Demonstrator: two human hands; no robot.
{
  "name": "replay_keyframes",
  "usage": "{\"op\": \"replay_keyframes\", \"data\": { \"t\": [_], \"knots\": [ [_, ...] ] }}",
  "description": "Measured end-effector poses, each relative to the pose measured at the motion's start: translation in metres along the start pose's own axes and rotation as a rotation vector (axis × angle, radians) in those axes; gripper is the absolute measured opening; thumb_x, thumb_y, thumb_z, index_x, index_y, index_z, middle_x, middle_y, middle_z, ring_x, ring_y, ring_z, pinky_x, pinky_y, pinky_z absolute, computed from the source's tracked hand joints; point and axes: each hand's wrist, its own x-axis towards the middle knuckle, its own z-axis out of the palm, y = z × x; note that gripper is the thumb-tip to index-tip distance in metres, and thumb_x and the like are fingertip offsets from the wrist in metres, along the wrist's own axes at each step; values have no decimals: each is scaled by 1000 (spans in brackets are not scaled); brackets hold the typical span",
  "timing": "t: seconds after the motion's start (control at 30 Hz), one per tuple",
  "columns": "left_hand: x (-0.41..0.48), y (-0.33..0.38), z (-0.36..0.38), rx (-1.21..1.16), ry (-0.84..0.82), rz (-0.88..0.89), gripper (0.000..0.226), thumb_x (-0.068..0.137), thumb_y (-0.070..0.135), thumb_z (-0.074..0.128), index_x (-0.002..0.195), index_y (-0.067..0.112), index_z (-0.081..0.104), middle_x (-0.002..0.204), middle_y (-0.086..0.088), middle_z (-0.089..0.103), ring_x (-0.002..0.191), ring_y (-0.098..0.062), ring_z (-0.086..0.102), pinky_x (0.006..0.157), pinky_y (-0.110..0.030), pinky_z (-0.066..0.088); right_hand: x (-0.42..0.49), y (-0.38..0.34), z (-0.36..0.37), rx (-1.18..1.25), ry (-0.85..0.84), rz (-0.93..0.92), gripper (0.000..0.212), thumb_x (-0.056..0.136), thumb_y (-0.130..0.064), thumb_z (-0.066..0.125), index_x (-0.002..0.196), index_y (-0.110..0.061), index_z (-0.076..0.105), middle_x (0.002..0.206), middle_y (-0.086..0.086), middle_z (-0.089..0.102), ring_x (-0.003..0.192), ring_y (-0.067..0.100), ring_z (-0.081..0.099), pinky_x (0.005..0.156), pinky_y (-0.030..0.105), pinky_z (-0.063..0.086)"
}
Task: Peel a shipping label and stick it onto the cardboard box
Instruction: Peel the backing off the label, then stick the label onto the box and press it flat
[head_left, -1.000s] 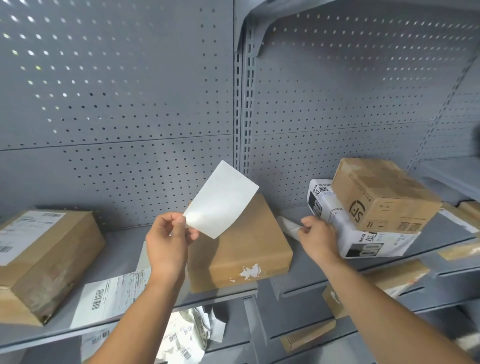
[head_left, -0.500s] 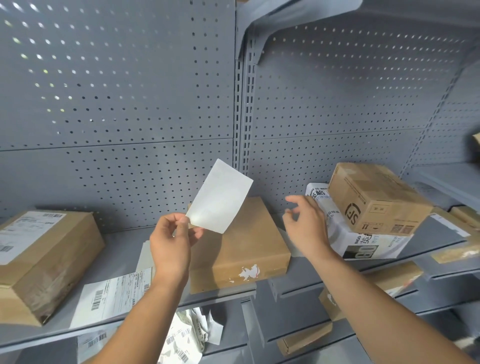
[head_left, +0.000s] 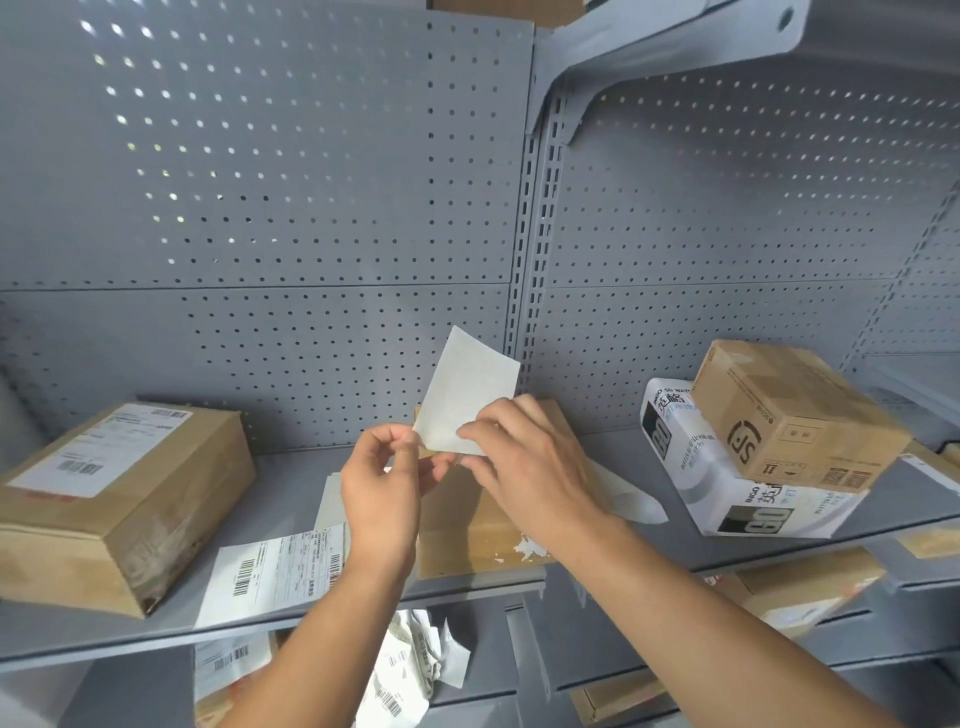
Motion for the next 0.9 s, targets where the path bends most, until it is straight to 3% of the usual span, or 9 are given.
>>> {"op": "replay_keyframes", "data": {
  "t": [0.17, 0.6, 0.77, 0.9],
  "knots": [
    [0, 5, -11, -18, -6, -31, 8, 104, 3, 52, 100, 3, 59, 96, -16, 62, 75, -31, 79, 63, -24, 60, 1, -1, 4, -48, -32, -25, 1, 88, -18, 68, 88, -18, 69, 90, -4, 63, 91, 22, 52, 56, 44, 53],
    [2, 3, -9, -66, -118, -167, 12, 104, 14, 57, 100, 5, 62, 101, -17, 71, 73, -24, 74, 59, -24, 57, 5, 9, 1, 216, 239, 206, 3, 90, -18, 75, 87, -19, 74, 87, -7, 68, 83, 21, 56, 72, 37, 50],
    [0, 5, 2, -28, -274, -311, 22, 100, 23, 65, 105, 2, 71, 105, -20, 77, 81, -23, 75, 63, -25, 59, 9, -2, -4, 510, 302, 492, 12, 86, -17, 78, 82, -27, 73, 82, -14, 67, 83, 15, 60, 76, 34, 50],
    [-2, 11, 10, -78, -358, -414, 31, 94, 30, 70, 111, 4, 73, 106, -15, 79, 88, -23, 76, 69, -26, 60, 7, -9, -4, 850, 360, 750, 15, 86, -15, 78, 82, -29, 74, 86, -2, 73, 85, 24, 65, 80, 32, 52]
  ]
}}
